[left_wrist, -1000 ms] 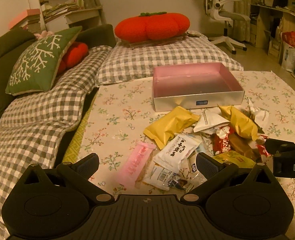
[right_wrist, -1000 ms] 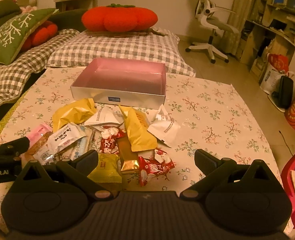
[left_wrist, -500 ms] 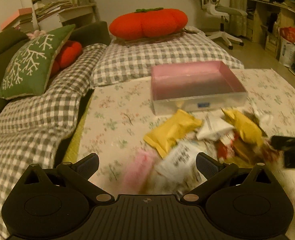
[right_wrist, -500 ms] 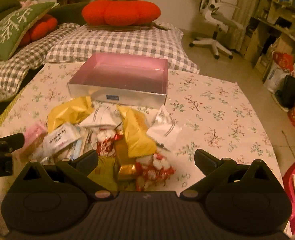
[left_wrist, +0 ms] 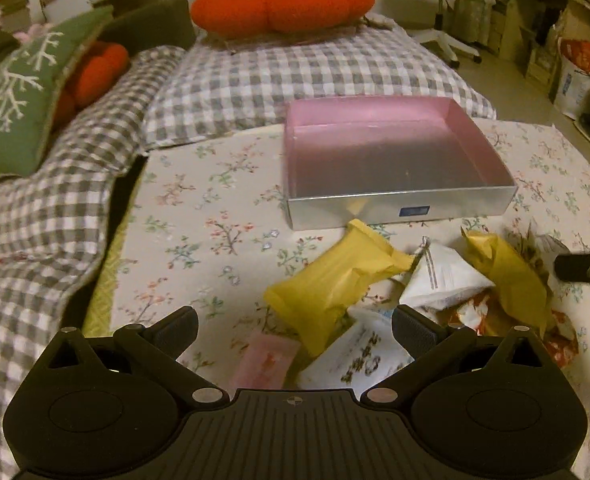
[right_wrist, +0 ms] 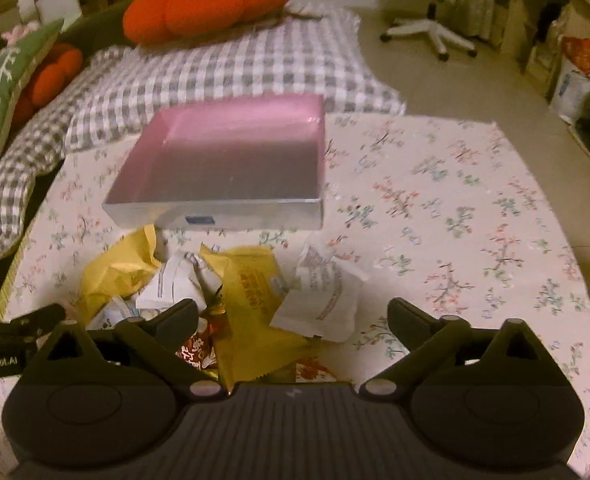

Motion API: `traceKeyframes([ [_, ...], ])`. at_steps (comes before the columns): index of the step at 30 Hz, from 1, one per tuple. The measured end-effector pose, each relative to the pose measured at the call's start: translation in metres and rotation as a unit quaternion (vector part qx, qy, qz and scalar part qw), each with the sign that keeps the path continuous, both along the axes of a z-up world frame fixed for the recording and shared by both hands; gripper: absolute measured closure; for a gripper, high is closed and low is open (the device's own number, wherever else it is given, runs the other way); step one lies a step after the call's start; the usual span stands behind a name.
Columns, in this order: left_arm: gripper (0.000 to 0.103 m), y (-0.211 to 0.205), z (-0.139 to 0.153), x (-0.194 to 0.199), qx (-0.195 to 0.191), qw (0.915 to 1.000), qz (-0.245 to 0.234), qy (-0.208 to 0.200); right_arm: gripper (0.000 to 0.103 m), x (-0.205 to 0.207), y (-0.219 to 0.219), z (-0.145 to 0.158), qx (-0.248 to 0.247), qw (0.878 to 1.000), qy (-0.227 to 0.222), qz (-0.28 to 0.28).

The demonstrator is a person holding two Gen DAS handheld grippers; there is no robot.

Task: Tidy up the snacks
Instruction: 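Reach the right gripper toward the yellow packet in the snack pile, then grasp the yellow packet with the right gripper while the left gripper grasps another yellow packet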

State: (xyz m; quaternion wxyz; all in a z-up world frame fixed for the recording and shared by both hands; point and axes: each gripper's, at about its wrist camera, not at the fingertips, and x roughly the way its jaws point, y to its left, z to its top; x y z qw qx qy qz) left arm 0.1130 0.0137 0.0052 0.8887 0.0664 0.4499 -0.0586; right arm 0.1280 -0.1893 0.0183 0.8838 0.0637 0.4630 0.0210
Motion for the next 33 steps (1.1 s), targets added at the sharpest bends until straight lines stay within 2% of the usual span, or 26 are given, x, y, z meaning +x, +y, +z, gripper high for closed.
traceKeyframes([
  [6, 0.0, 0.004, -0.008, 0.026, -0.014, 0.9998, -0.014, 0.006, 0.03, 0.008, 0.019, 0.002, 0.021, 0.998, -0.003, 0.058],
  [8, 0.0, 0.005, -0.015, 0.034, -0.01, 0.9996, -0.021, 0.013, 0.039, 0.012, 0.025, -0.002, 0.018, 0.997, 0.003, 0.077],
  [11, 0.0, 0.004, -0.027, 0.044, 0.005, 0.9991, -0.039, 0.018, 0.047, 0.022, 0.031, -0.012, 0.0, 0.995, 0.026, 0.093],
  [14, 0.0, 0.003, -0.037, 0.052, 0.006, 0.9982, -0.055, 0.023, 0.05, 0.032, 0.032, -0.023, -0.015, 0.994, 0.042, 0.095],
  [17, 0.0, -0.004, -0.047, 0.059, 0.005, 0.9967, -0.075, 0.029, 0.048, 0.039, 0.03, -0.034, -0.024, 0.994, 0.054, 0.092],
  [21, 0.0, -0.018, -0.059, 0.063, 0.016, 0.9929, -0.113, 0.031, 0.047, 0.042, 0.03, -0.036, -0.022, 0.993, 0.061, 0.099],
  [25, 0.003, -0.023, -0.072, 0.07, 0.03, 0.9914, -0.12, 0.043, 0.047, 0.045, 0.028, -0.037, -0.025, 0.991, 0.072, 0.108],
  [27, 0.011, -0.022, -0.077, 0.074, 0.036, 0.9913, -0.118, 0.047, 0.049, 0.046, 0.024, -0.036, -0.024, 0.99, 0.086, 0.106],
  [29, 0.015, -0.019, -0.078, 0.078, 0.027, 0.9923, -0.111, 0.049, 0.049, 0.045, 0.023, -0.036, -0.025, 0.989, 0.092, 0.115],
  [31, 0.025, -0.016, -0.078, 0.08, 0.007, 0.9928, -0.107, 0.054, 0.049, 0.047, 0.024, -0.04, -0.033, 0.988, 0.095, 0.12],
  [33, 0.041, -0.016, -0.076, 0.08, -0.008, 0.9923, -0.11, 0.056, 0.05, 0.05, 0.028, -0.049, -0.051, 0.985, 0.102, 0.131],
])
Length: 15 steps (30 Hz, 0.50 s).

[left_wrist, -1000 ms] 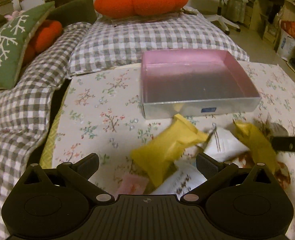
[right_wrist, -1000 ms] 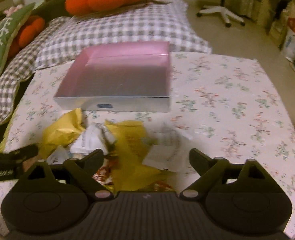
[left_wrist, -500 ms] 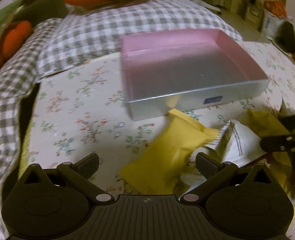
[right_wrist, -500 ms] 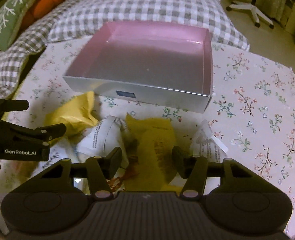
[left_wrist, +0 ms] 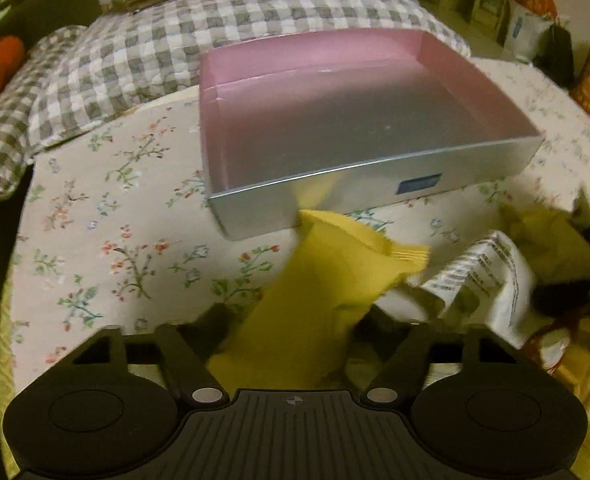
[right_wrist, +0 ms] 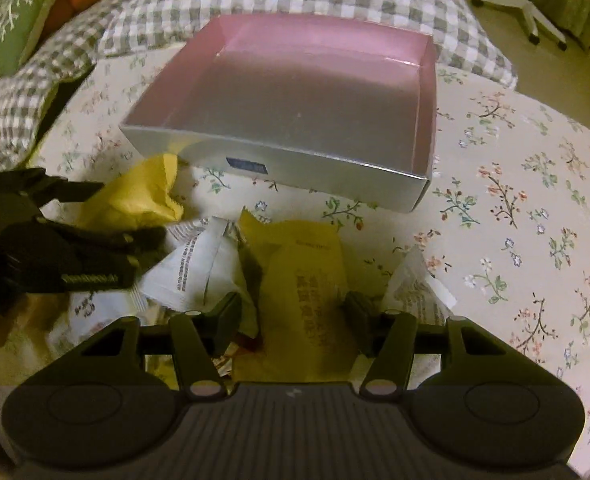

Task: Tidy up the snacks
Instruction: 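Grasp the yellow packet with the right gripper while the left gripper grasps another yellow packet, then carry both yellow packets into the silver box and open both grippers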

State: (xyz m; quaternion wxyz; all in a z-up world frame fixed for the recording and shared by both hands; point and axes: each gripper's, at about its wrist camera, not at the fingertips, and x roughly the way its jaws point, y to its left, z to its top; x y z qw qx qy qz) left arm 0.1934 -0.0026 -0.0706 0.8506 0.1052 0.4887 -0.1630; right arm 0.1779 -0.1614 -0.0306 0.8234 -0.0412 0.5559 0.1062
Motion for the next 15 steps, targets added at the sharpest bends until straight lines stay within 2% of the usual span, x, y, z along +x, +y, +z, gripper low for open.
traceKeyframes([
  [3, 0.058, -0.003, 0.002, 0.0, -0.002, 1.0, -0.004, -0.002, 0.061, 0.005, -0.003, -0.009, -0.006, 1.0, 0.012, -0.008],
  [6, 0.067, 0.001, 0.005, 0.002, -0.006, 0.9999, 0.007, 0.005, 0.067, 0.003, -0.008, -0.004, 0.009, 1.0, 0.015, -0.023],
  [12, 0.068, 0.013, 0.023, -0.002, -0.039, 0.9991, 0.018, 0.007, 0.068, -0.006, -0.005, 0.016, 0.039, 0.999, -0.001, -0.024],
  [15, 0.068, 0.016, 0.041, -0.006, -0.048, 0.9987, 0.016, -0.01, 0.068, -0.004, -0.009, 0.024, 0.053, 0.998, -0.015, -0.039],
])
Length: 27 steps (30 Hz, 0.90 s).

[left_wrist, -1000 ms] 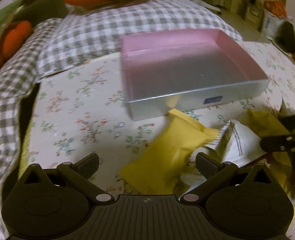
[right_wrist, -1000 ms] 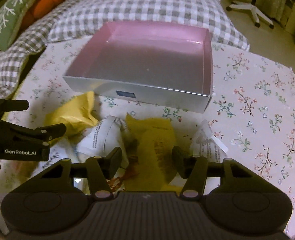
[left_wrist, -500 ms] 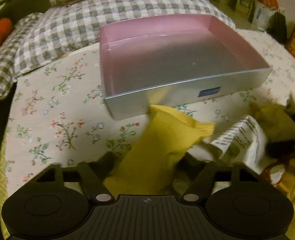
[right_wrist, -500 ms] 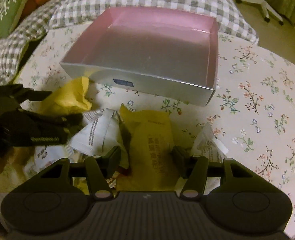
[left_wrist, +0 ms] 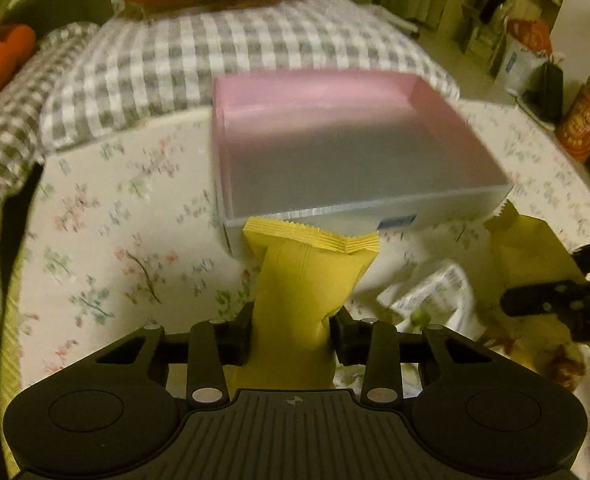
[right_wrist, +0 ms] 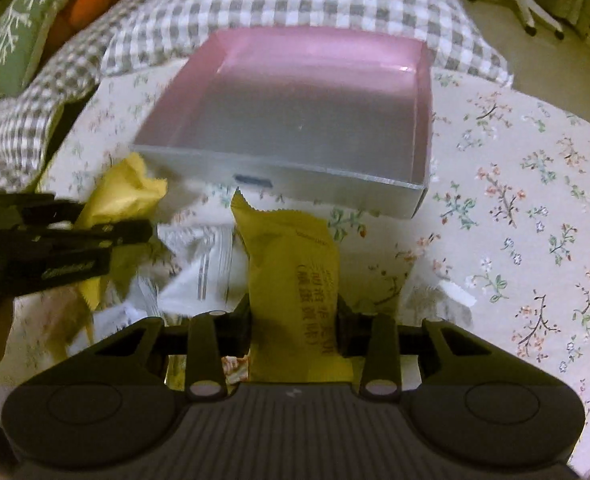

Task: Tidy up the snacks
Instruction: 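Carry both yellow packets into the silver box and open both grippers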

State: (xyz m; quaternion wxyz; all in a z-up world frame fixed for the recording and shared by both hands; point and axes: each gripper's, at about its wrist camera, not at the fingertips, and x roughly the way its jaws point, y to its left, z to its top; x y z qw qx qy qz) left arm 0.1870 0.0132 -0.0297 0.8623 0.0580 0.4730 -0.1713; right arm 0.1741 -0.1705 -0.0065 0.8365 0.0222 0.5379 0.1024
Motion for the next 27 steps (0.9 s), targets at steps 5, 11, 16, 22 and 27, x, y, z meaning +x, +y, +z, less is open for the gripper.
traceKeyframes([
  [5, 0.068, 0.005, 0.029, 0.009, -0.031, 0.9978, 0.033, -0.049, 0.068, 0.01, -0.016, 0.02, 0.042, 0.997, -0.049, -0.039],
  [11, 0.068, -0.002, 0.034, 0.056, -0.075, 0.9907, 0.09, -0.07, 0.068, 0.043, -0.026, 0.02, 0.089, 0.988, -0.083, -0.098],
  [16, 0.068, -0.005, 0.022, 0.074, -0.099, 0.9858, 0.118, -0.066, 0.068, 0.068, -0.036, 0.009, 0.093, 0.978, -0.108, -0.152],
  [22, 0.067, -0.008, 0.018, 0.085, -0.104, 0.9824, 0.133, -0.08, 0.068, 0.082, -0.034, 0.001, 0.122, 0.971, -0.11, -0.173],
  [27, 0.064, -0.013, 0.004, 0.088, -0.09, 0.9864, 0.114, -0.077, 0.066, 0.086, -0.032, -0.01, 0.098, 0.973, -0.105, -0.178],
])
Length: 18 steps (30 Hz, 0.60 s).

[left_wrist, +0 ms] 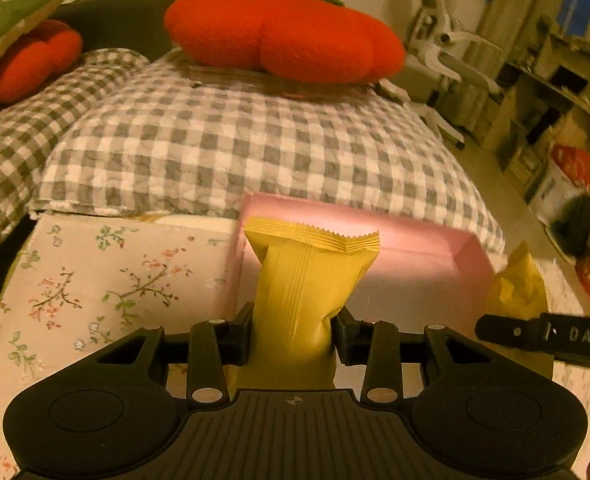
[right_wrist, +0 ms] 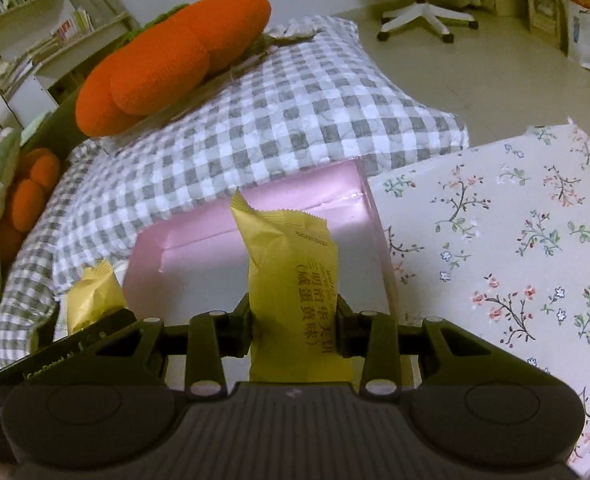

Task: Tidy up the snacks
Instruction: 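Carry both yellow packets into the silver box and open both grippers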

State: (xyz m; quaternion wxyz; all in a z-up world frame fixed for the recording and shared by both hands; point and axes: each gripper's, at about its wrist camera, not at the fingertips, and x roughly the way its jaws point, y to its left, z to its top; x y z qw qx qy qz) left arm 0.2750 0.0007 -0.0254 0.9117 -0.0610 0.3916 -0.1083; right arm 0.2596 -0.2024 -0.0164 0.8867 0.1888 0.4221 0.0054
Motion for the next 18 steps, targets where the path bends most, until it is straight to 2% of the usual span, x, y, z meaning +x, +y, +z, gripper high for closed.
traceKeyframes([
  [1, 0.061, -0.001, -0.001, 0.0, 0.008, 1.0, 0.0, -0.002, 0.062, -0.001, -0.001, -0.002, -0.002, 1.0, 0.004, -0.005],
  [2, 0.053, -0.001, 0.0, -0.001, 0.015, 0.9999, 0.003, -0.004, 0.058, -0.002, -0.003, -0.001, -0.005, 1.0, 0.007, -0.008],
  [3, 0.047, 0.001, 0.001, -0.002, 0.014, 0.9998, 0.006, -0.008, 0.056, -0.003, -0.003, 0.0, -0.005, 1.0, 0.008, -0.009],
  [5, 0.041, 0.006, 0.006, -0.003, 0.001, 0.9999, 0.01, -0.012, 0.054, -0.007, -0.007, 0.007, 0.005, 1.0, 0.009, -0.014],
  [8, 0.038, 0.015, 0.015, -0.006, -0.011, 0.9995, 0.025, -0.013, 0.047, -0.015, -0.012, 0.019, 0.026, 1.0, 0.006, -0.016],
  [14, 0.037, 0.022, 0.036, -0.021, 0.003, 0.9991, 0.04, -0.009, 0.035, -0.035, -0.008, 0.037, 0.012, 1.0, 0.007, 0.008],
  [18, 0.035, 0.02, 0.044, -0.039, 0.009, 0.9996, 0.025, 0.003, 0.024, -0.049, -0.002, 0.043, 0.023, 0.999, 0.028, 0.032],
])
